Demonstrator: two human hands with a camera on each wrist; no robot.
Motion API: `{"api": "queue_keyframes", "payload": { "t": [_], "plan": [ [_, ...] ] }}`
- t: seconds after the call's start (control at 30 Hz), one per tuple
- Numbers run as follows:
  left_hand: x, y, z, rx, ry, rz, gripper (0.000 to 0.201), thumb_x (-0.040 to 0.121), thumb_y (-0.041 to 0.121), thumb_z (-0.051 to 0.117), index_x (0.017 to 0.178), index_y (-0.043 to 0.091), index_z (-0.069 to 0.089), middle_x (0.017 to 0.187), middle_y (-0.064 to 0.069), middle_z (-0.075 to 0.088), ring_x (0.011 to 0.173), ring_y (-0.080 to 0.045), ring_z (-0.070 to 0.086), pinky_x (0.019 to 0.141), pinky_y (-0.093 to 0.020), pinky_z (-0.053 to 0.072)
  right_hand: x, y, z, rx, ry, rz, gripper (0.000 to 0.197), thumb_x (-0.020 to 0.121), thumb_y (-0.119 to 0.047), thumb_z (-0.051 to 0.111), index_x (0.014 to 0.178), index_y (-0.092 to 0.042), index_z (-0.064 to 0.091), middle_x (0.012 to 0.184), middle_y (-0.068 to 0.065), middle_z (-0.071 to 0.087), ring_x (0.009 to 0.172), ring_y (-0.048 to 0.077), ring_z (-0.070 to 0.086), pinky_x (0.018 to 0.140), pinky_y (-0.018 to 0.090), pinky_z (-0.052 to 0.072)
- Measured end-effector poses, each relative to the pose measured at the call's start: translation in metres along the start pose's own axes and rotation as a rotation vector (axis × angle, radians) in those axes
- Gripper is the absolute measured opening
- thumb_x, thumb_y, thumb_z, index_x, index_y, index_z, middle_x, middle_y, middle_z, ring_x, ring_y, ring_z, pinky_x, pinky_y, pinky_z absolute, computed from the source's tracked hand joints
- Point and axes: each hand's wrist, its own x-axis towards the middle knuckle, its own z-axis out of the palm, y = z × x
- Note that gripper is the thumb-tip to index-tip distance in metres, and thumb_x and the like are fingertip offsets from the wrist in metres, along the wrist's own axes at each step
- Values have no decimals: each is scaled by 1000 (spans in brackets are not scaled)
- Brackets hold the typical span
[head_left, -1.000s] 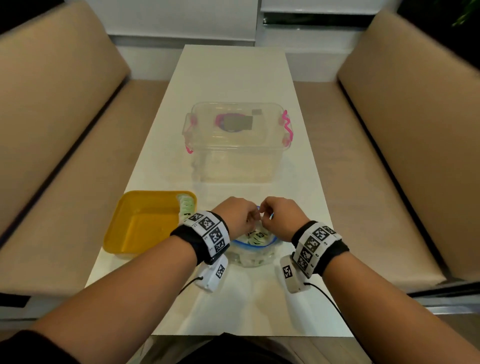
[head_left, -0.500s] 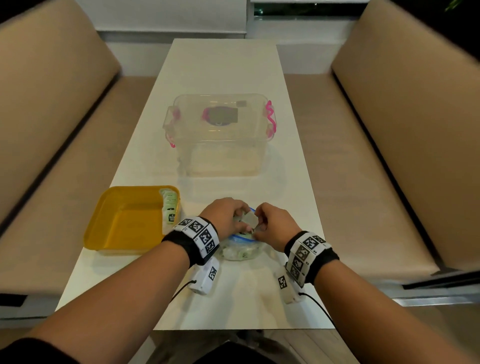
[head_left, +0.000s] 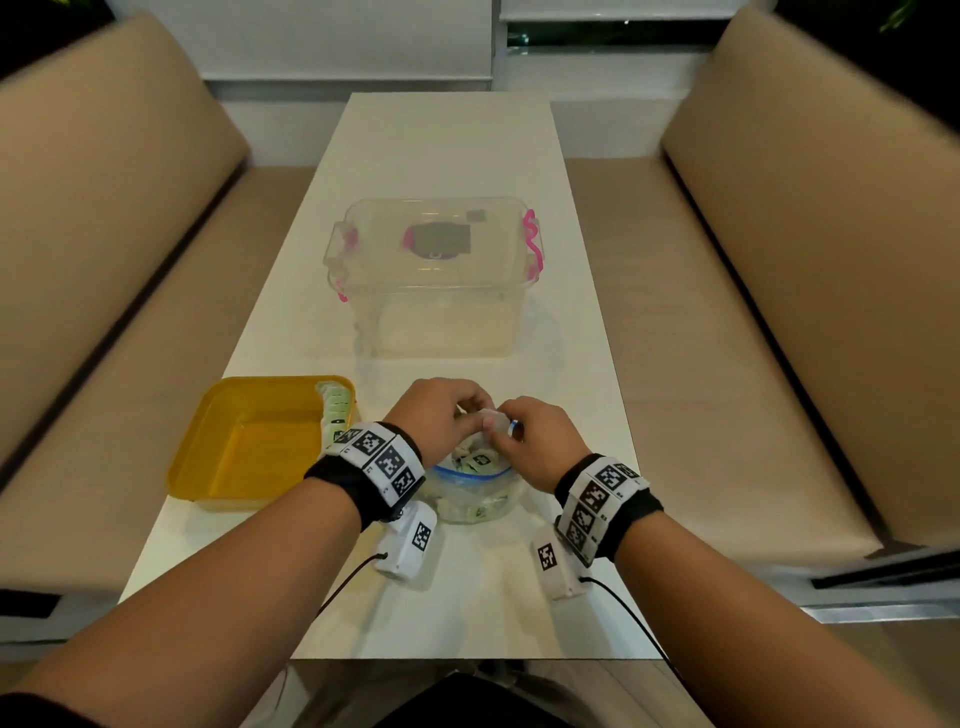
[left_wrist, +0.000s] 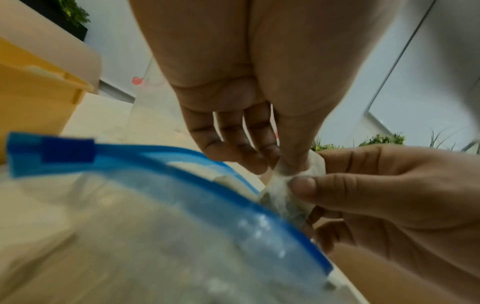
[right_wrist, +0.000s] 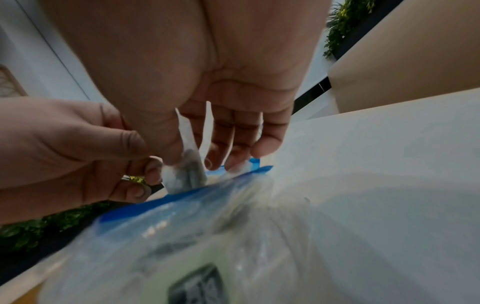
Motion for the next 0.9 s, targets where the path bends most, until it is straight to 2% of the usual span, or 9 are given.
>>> {"api": "queue_keyframes", "payload": {
  "t": [0.07, 0.17, 0.27, 0.37, 0.43, 0.53, 0.67, 0.77, 0.9],
  "plan": [
    [1, 2, -5, 26, 25, -10, 8, 85, 32, 72, 91, 27, 71, 82, 13, 68, 73, 1, 59, 69, -14, 43, 1, -4, -5, 35, 73, -2, 34, 93, -34, 58, 64, -21, 47, 67, -4, 50, 65, 16, 47, 61, 29, 34],
    [1, 3, -7, 163, -64, -63, 13, 85, 31, 73, 94, 23, 71, 85, 10, 67, 82, -11, 63, 74, -20, 47, 5, -5, -9, 125, 145, 65, 39, 82, -18, 62, 54, -21, 34, 57, -1, 46, 57, 16, 45, 57, 30, 38],
    [-1, 7, 1, 424, -268, -129, 28, 86, 43, 68, 96, 17, 73, 91, 2, 70, 88, -18, 64, 82, -31, 53, 6, -5, -11, 196, 140, 104, 31, 72, -16, 56, 53, -20, 32, 64, 15, 59, 75, 32, 64, 65, 40, 51],
    [-4, 10, 11, 586, -334, -152, 37, 89, 52, 60, 86, 16, 71, 79, -2, 68, 82, -22, 64, 71, -32, 50, 5, -6, -10, 197, 107, 139, 31, 75, -10, 55, 57, -20, 32, 62, 12, 50, 75, 39, 61, 63, 42, 50],
    [-5, 12, 16, 631, -357, -131, 31, 89, 49, 60, 77, 20, 64, 67, 2, 57, 75, -21, 59, 64, -29, 44, 4, -4, -7, 188, 88, 138, 28, 78, -7, 53, 61, -19, 34, 62, 5, 46, 64, 33, 54, 58, 39, 45],
    [-3, 12, 18, 583, -303, -164, 19, 84, 43, 68, 85, 24, 66, 76, 4, 64, 77, -19, 61, 66, -28, 46, 2, -2, -5, 201, 85, 148, 17, 80, -3, 52, 73, -16, 42, 66, -1, 46, 59, 17, 40, 56, 29, 36],
    [3, 4, 10, 461, -207, -208, 9, 80, 29, 74, 87, 24, 71, 88, 5, 70, 85, -18, 66, 76, -30, 53, 1, -2, -6, 220, 80, 158, 13, 81, -6, 54, 91, -15, 50, 75, -1, 53, 64, 16, 46, 58, 25, 39],
    [4, 1, -3, 341, -153, -142, 7, 79, 25, 76, 82, 27, 70, 86, 8, 70, 83, -13, 65, 75, -26, 50, 4, -6, -6, 210, 66, 127, 17, 82, -10, 58, 98, -16, 58, 81, -4, 58, 70, 14, 52, 62, 24, 43],
    [0, 4, -29, 200, -85, 5, 6, 82, 26, 74, 87, 28, 71, 81, 10, 68, 69, -1, 56, 67, -17, 39, 9, -11, -4, 192, 22, 61, 29, 79, -13, 64, 107, -21, 62, 90, -3, 56, 74, 10, 52, 69, 23, 42]
  ]
}}
